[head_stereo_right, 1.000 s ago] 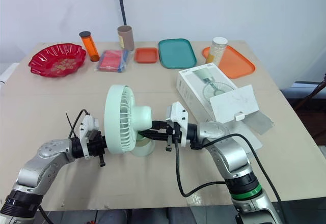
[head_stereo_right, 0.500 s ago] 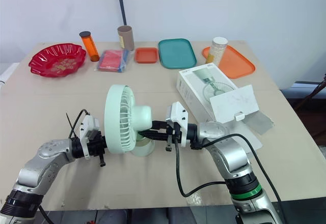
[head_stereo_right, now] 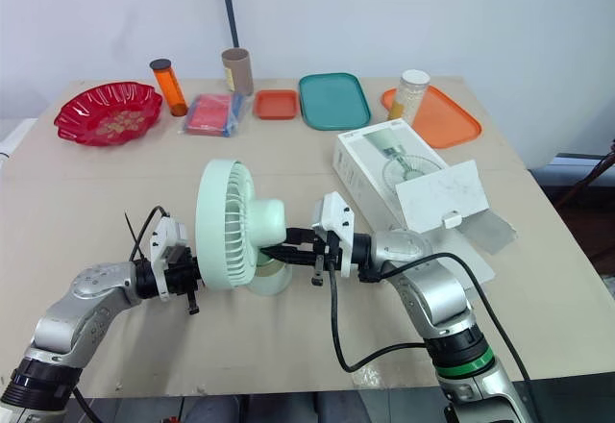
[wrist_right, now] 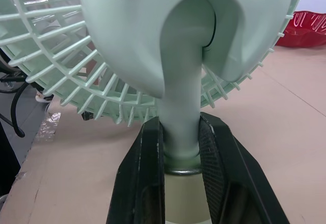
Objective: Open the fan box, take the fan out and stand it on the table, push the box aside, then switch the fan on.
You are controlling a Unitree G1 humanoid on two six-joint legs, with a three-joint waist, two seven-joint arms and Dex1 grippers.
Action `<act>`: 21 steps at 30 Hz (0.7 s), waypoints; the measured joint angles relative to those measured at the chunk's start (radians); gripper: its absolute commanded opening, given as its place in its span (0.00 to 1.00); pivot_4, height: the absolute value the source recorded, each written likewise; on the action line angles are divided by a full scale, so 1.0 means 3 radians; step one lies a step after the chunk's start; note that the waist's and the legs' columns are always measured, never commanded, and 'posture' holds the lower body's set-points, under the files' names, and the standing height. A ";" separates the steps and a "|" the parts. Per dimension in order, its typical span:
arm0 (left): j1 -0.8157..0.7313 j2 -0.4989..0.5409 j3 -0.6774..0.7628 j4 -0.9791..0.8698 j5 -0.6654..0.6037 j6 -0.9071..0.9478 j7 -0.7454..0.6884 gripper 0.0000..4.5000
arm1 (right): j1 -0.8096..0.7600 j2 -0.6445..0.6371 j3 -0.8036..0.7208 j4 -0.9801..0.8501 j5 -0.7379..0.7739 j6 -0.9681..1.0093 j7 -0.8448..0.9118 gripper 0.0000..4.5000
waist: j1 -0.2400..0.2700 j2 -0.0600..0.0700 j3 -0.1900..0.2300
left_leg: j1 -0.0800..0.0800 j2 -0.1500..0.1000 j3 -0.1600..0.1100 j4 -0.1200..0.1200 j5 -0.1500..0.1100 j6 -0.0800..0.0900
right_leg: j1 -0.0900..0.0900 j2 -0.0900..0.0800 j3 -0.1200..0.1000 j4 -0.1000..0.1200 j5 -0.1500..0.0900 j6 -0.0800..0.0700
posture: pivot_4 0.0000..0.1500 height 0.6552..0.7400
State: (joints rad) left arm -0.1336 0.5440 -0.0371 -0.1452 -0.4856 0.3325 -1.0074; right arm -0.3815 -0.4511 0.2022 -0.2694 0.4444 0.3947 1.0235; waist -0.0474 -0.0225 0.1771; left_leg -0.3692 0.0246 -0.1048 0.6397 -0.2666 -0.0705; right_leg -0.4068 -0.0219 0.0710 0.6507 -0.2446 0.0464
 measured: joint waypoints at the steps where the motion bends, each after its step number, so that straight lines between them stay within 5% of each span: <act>1: 0.0000 0.0000 0.0000 0.0000 0.0002 0.0000 0.0000 0.01 | 0.0000 0.0000 0.0001 -0.0002 0.0000 0.0001 -0.0002 0.08 | 0.0000 0.0000 0.0000 | 0.0000 0.0000 0.0000 0.0000 0.0000 0.0000 | 0.0000 0.0000 0.0000 0.0000 0.0000 0.0000 | 1.00 1.00; 21: 0.0000 0.0069 0.0062 0.0000 -0.0024 0.0005 -0.0012 0.01 | -0.0078 0.0047 0.0019 0.0117 0.0002 -0.0019 0.0046 0.08 | -0.0003 0.0000 0.0000 | 0.0001 0.0000 0.0000 0.0000 0.0000 0.0000 | -0.0001 0.0001 0.0000 0.0003 0.0000 0.0000 | 1.00 1.00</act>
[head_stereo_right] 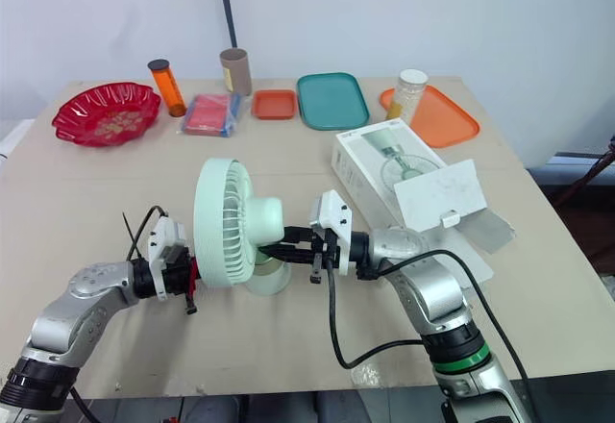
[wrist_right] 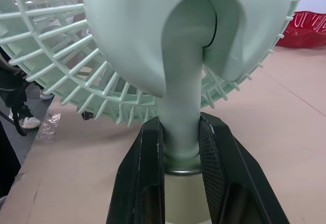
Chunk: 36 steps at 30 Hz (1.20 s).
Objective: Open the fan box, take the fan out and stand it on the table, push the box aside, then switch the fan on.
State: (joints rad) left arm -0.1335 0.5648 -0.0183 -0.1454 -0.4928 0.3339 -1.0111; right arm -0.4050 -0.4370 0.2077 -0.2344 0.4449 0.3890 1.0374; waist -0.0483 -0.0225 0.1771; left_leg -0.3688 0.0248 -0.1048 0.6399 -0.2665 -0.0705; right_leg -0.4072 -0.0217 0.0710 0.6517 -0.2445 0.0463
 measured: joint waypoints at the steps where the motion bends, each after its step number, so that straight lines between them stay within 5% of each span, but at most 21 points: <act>1: 0.0002 0.0014 0.0033 0.0000 -0.0015 0.0002 0.0000 0.01 | -0.0008 0.0001 0.0000 0.0006 0.0004 0.0006 0.0000 0.08 | -0.0002 0.0000 0.0000 | 0.0000 0.0000 0.0000 0.0000 0.0000 0.0000 | -0.0001 0.0000 0.0000 0.0001 0.0000 0.0000 | 1.00 1.00; 15: 0.0324 0.0158 0.0550 -0.0326 -0.0232 0.0077 0.0163 0.01 | -0.0275 -0.0001 -0.0096 0.0093 0.0107 0.0100 0.0040 0.08 | 0.0000 0.0000 0.0000 | -0.0001 0.0001 0.0000 0.0000 0.0000 0.0000 | -0.0002 0.0000 0.0000 0.0001 0.0000 0.0000 | 1.00 1.00; 23: 0.0664 -0.0025 0.0769 -0.0795 -0.0305 0.0061 0.0589 0.54 | -0.0281 -0.0045 -0.0220 0.0100 0.0179 0.0158 0.0003 0.08 | 0.0002 0.0000 0.0000 | -0.0001 0.0001 0.0000 0.0000 0.0000 0.0000 | -0.0001 -0.0001 0.0000 0.0001 0.0000 0.0000 | 1.00 1.00; 28: 0.0887 -0.0126 0.0807 -0.0989 -0.0343 0.0061 0.0743 0.96 | -0.0253 -0.0031 -0.0222 0.0089 0.0186 0.0171 -0.0061 0.08 | 0.0002 0.0000 0.0000 | 0.0000 0.0001 0.0001 0.0000 0.0000 0.0000 | -0.0001 -0.0001 0.0000 0.0002 0.0000 -0.0001 | 1.00 1.00; 36: 0.1053 -0.0194 0.0868 -0.1018 -0.0318 -0.0038 0.0887 0.99 | -0.0384 0.0066 -0.0219 0.0218 0.0126 0.0160 -0.0178 0.08 | 0.0002 0.0000 0.0000 | 0.0000 0.0001 0.0001 0.0001 0.0000 0.0000 | -0.0001 -0.0001 0.0000 0.0001 0.0000 -0.0001 | 1.00 1.00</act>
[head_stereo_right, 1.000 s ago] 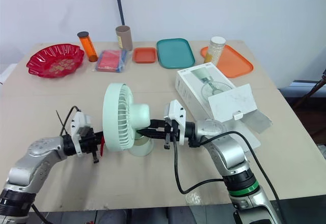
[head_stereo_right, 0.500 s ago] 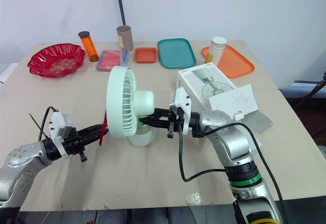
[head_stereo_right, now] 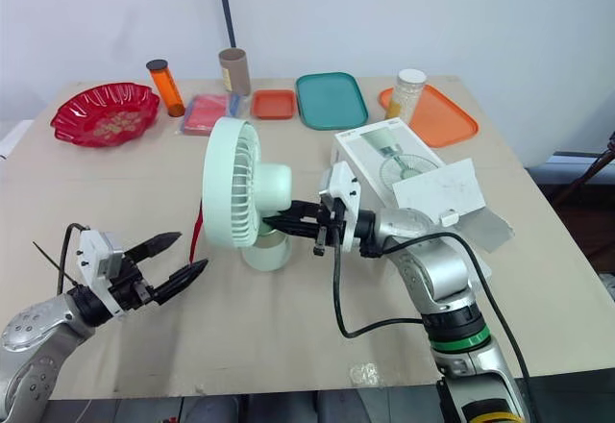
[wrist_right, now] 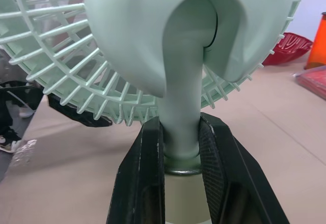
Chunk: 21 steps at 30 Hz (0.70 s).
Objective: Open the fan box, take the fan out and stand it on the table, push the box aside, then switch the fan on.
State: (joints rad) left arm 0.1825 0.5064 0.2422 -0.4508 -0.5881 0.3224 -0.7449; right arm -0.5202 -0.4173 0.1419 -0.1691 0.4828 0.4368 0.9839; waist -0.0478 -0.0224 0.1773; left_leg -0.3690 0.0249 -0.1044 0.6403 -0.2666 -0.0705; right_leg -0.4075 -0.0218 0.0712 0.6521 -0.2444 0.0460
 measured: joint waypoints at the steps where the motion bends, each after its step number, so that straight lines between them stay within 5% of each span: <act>1: -0.0009 -0.0045 0.0012 0.0001 0.0014 -0.0022 0.0070 0.99 | -0.0044 0.0029 0.0001 0.0047 -0.0047 -0.0025 -0.0042 0.08 | 0.0000 0.0000 0.0000 | 0.0000 0.0000 0.0000 0.0000 0.0000 0.0000 | 0.0000 0.0000 0.0000 0.0000 0.0000 0.0000 | 1.00 1.00; 21: 0.0076 -0.0031 -0.0030 0.0001 0.0111 -0.0038 0.0121 0.99 | -0.0892 0.0656 0.0098 0.1329 -0.0848 -0.0160 -0.0902 0.08 | -0.0003 0.0001 0.0000 | -0.0004 0.0000 0.0001 -0.0002 0.0000 0.0000 | -0.0005 -0.0001 0.0000 0.0000 0.0001 -0.0002 | 1.00 1.00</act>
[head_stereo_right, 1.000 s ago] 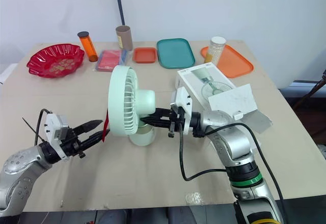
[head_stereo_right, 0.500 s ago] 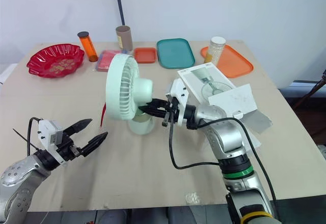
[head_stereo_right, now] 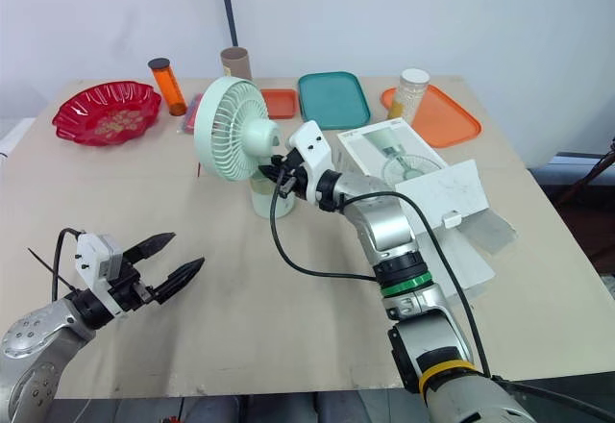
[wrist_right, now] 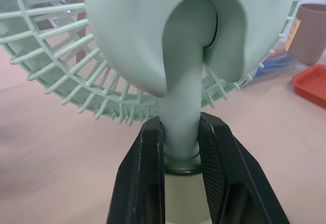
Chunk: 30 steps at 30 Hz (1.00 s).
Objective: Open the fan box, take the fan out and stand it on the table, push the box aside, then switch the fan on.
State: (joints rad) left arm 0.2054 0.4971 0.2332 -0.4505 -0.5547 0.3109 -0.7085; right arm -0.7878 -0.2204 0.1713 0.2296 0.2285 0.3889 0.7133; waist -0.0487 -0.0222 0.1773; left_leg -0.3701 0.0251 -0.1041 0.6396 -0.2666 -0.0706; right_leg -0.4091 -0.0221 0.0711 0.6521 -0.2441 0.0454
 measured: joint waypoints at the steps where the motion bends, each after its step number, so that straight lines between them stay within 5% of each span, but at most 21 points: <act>1: -0.0001 0.0000 -0.0001 0.0000 0.0006 -0.0001 0.0001 0.99 | 0.0000 -0.0001 0.0000 0.0000 0.0000 -0.0003 0.0026 0.08 | 0.0000 0.0000 0.0000 | 0.0001 0.0000 0.0000 0.0000 0.0000 0.0000 | 0.0000 0.0000 0.0000 0.0000 0.0000 0.0000 | 1.00 1.00; 14: -0.0016 -0.0001 -0.0020 0.0001 0.0032 -0.0028 0.0000 0.99 | 0.0023 0.0124 0.0020 -0.0001 0.0002 -0.0004 0.0156 0.08 | -0.0002 0.0000 0.0000 | 0.0002 0.0000 0.0000 0.0000 0.0000 0.0000 | 0.0000 0.0001 0.0000 0.0001 0.0000 0.0000 | 1.00 1.00; 23: -0.0065 -0.0011 -0.0079 0.0014 0.0085 -0.0030 0.0007 1.00 | 0.0035 0.0102 0.0128 -0.0014 -0.0023 -0.0044 0.0252 0.96 | -0.0003 0.0000 0.0000 | 0.0003 0.0001 0.0000 0.0000 0.0000 0.0000 | 0.0001 0.0001 0.0000 0.0002 0.0000 -0.0001 | 1.00 1.00; 30: -0.0084 -0.0017 -0.0098 0.0033 0.0093 -0.0066 0.0007 1.00 | 0.0143 0.0006 0.0187 -0.0178 -0.0029 -0.0054 0.0345 0.99 | -0.0002 0.0000 0.0000 | 0.0003 0.0000 0.0000 0.0000 0.0000 0.0000 | 0.0001 0.0001 0.0000 0.0001 0.0000 0.0000 | 1.00 1.00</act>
State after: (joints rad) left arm 0.1802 0.4921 0.2038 -0.4407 -0.5268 0.2910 -0.7063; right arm -0.7449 -0.2188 0.2273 0.1761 0.2197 0.3725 0.8168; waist -0.0492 -0.0221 0.1773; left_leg -0.3691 0.0252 -0.1041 0.6395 -0.2666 -0.0705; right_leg -0.4086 -0.0219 0.0710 0.6525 -0.2440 0.0453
